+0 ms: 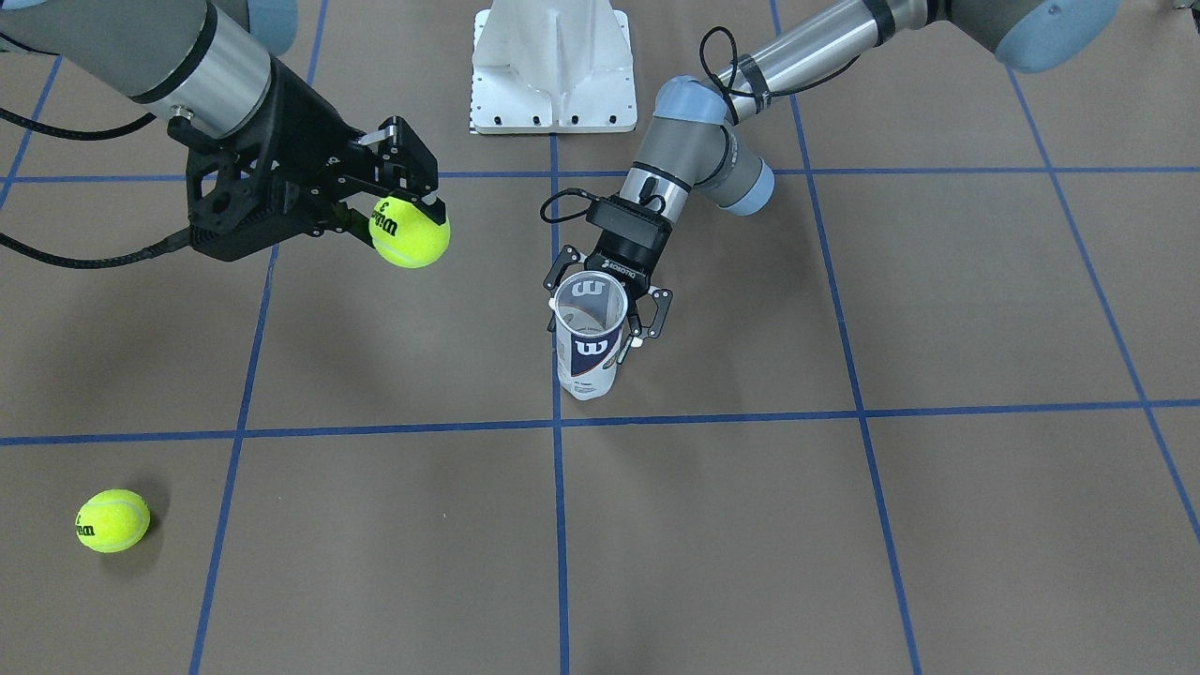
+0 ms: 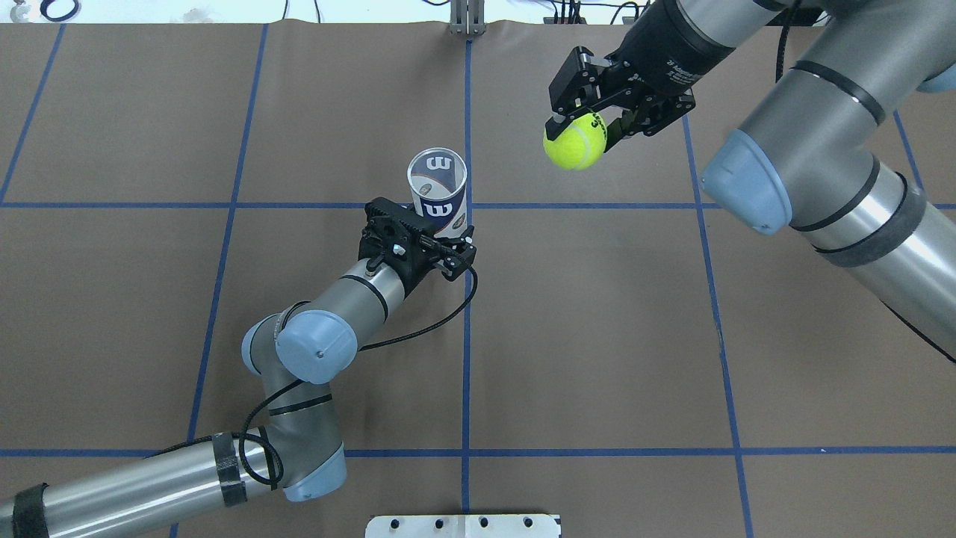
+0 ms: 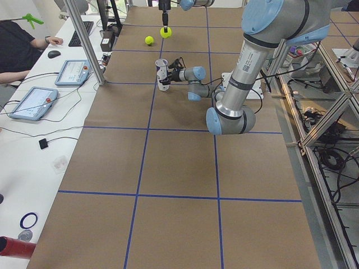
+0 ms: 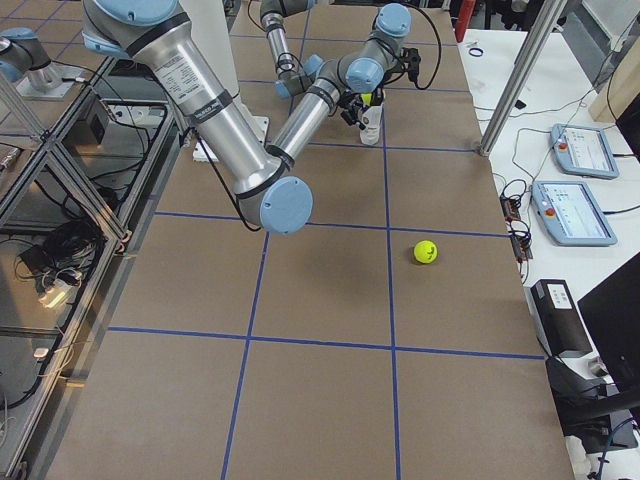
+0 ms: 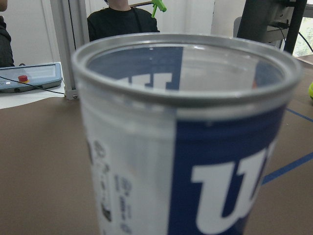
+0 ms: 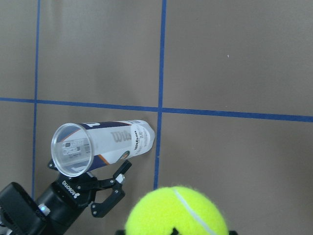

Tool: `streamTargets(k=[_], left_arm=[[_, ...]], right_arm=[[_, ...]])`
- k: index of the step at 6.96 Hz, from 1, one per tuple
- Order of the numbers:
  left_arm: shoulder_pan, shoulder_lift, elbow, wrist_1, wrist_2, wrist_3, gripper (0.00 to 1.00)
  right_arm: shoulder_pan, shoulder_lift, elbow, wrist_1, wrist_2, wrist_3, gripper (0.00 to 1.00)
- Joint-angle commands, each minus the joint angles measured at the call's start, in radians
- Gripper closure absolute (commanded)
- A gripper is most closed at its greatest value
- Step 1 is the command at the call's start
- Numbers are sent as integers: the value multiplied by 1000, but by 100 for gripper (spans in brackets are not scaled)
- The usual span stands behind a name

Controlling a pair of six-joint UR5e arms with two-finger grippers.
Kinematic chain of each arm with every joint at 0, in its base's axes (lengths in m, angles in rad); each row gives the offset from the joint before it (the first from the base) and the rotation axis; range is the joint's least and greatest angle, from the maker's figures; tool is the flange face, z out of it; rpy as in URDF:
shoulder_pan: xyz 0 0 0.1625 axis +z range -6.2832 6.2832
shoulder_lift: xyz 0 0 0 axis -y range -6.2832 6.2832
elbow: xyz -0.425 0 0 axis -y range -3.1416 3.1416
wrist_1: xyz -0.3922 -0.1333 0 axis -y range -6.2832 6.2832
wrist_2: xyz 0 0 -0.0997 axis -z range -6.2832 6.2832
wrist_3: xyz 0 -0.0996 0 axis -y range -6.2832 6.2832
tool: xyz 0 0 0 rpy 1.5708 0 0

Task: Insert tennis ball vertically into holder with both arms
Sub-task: 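Carry the ball with the right gripper over the tube's open top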

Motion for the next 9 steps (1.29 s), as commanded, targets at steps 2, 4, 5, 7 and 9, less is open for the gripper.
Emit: streamTargets(k=[2, 4, 5, 7, 9], left_arm=[[0, -16, 24, -12, 12, 0, 2], [-2, -15, 24, -14, 12, 0, 10], [-2, -16, 24, -14, 10, 0, 14], [-2, -16, 23, -14, 10, 0, 19], [-2, -18, 23, -12, 10, 0, 19]], right_arm=[[-57, 127, -91, 0, -50, 76, 100], [-100, 199, -154, 3, -111, 114, 100], [-109, 223, -189, 5, -119, 111, 100], [-112, 292, -283, 9, -141, 110, 100], [-138, 298, -311, 21, -202, 108, 100]])
